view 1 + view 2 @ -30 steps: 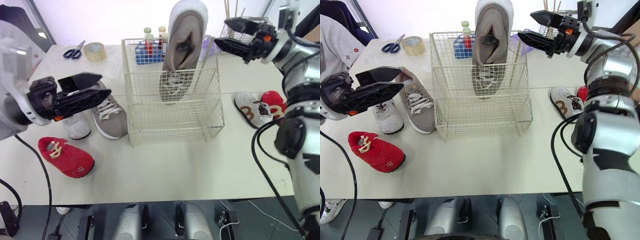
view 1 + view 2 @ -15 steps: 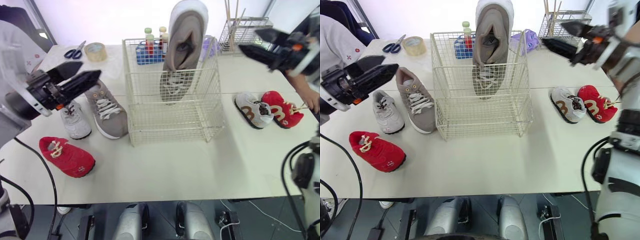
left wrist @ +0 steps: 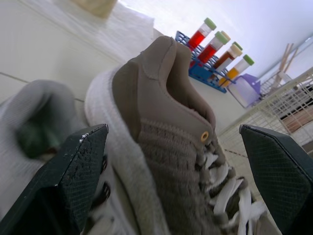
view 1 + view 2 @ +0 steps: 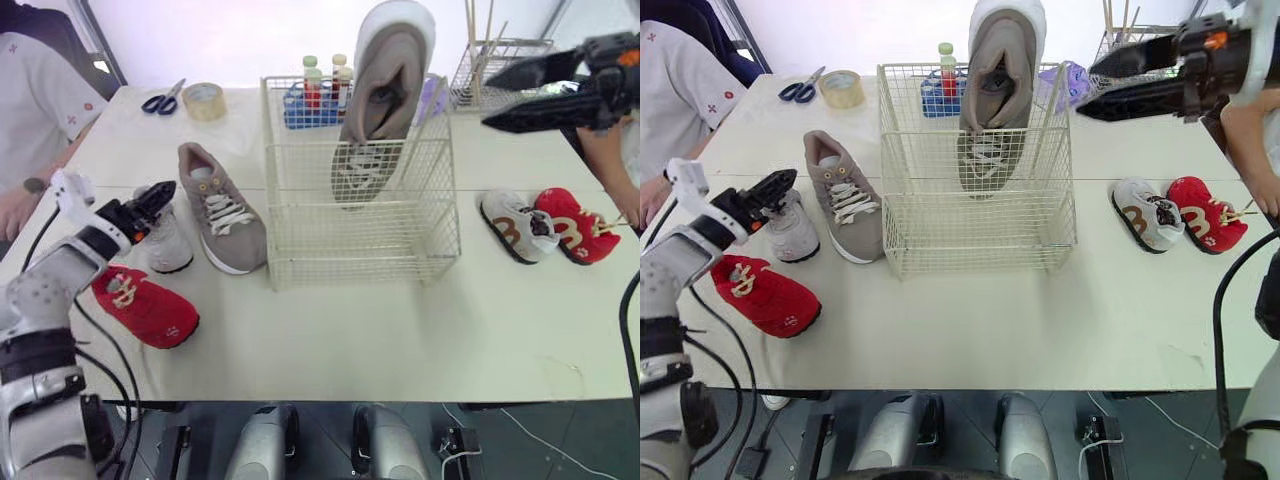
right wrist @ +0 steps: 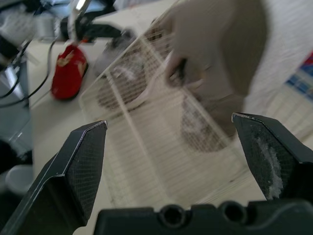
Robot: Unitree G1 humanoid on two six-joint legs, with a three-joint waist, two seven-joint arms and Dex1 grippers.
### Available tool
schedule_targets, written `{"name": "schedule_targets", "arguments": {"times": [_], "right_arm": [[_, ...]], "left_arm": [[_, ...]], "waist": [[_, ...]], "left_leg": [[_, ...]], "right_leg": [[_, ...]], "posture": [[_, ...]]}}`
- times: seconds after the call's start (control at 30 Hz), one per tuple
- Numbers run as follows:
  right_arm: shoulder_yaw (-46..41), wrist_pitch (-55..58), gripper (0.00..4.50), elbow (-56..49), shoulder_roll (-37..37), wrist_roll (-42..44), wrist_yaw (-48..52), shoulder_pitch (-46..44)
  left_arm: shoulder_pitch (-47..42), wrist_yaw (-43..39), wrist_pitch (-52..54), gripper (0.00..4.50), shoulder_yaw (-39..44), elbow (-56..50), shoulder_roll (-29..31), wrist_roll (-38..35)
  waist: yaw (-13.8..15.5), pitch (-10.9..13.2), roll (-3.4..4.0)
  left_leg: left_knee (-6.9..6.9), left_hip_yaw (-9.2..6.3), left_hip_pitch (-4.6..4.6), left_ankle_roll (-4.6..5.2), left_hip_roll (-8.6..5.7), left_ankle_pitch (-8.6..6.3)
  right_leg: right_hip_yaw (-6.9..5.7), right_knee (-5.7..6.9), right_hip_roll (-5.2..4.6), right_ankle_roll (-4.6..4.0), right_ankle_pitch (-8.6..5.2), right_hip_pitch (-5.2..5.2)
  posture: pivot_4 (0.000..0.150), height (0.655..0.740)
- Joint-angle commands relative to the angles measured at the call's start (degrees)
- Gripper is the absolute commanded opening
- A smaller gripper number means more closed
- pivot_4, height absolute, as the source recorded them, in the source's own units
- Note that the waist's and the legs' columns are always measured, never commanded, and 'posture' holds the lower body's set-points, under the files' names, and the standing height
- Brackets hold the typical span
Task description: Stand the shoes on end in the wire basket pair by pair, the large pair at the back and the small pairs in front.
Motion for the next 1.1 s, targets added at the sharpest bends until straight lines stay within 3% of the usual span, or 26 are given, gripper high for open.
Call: {"name": "schedule_targets", "arguments": {"times": [0.03, 0.37, 0.8, 1.1], "right_arm": [[-2.1, 1.6, 4.43, -5.3, -2.7, 2.7, 0.6, 0.4], [-6.9, 2.6, 4.43, -12.2, -4.4, 5.8, -1.1, 8.6], [-10.4, 1.6, 4.43, -13.8, -3.4, 8.2, -4.9, 14.2], [-10.0, 0.9, 4.43, -13.2, -4.2, 8.5, -4.6, 13.7]], "left_arm": [[-2.9, -3.1, 1.3, 4.50, -1.8, 2.7, 0.1, 2.1], [-5.4, -4.7, 6.0, 4.50, -5.6, 1.2, 1.1, 8.0], [-3.9, -1.5, 16.5, 4.50, -1.0, -14.8, 5.8, 5.3], [-7.2, 5.4, 14.7, 4.50, -1.9, -5.5, -0.4, 10.3]], "waist": [[-0.1, 0.0, 0.00], [-0.1, 0.0, 0.01], [-0.2, 0.0, 0.00], [0.0, 0.0, -0.01]], "left_leg": [[-0.02, 0.00, -0.01, 0.00, 0.00, 0.00], [-0.05, 0.04, -0.02, -0.02, 0.02, 0.00], [-0.06, 0.01, -0.02, -0.05, 0.03, -0.01], [-0.04, 0.03, -0.02, -0.03, 0.01, 0.00]], "right_leg": [[0.00, -0.02, 0.00, 0.00, 0.00, 0.00], [-0.02, -0.14, 0.00, 0.17, 0.10, 0.00], [0.00, -0.17, -0.12, 0.17, 0.10, 0.00], [-0.02, -0.16, -0.03, 0.18, 0.10, 0.01]], "posture": [[0.150, 0.7400], [0.150, 0.7400], [0.150, 0.7400], [0.150, 0.7400]]}}
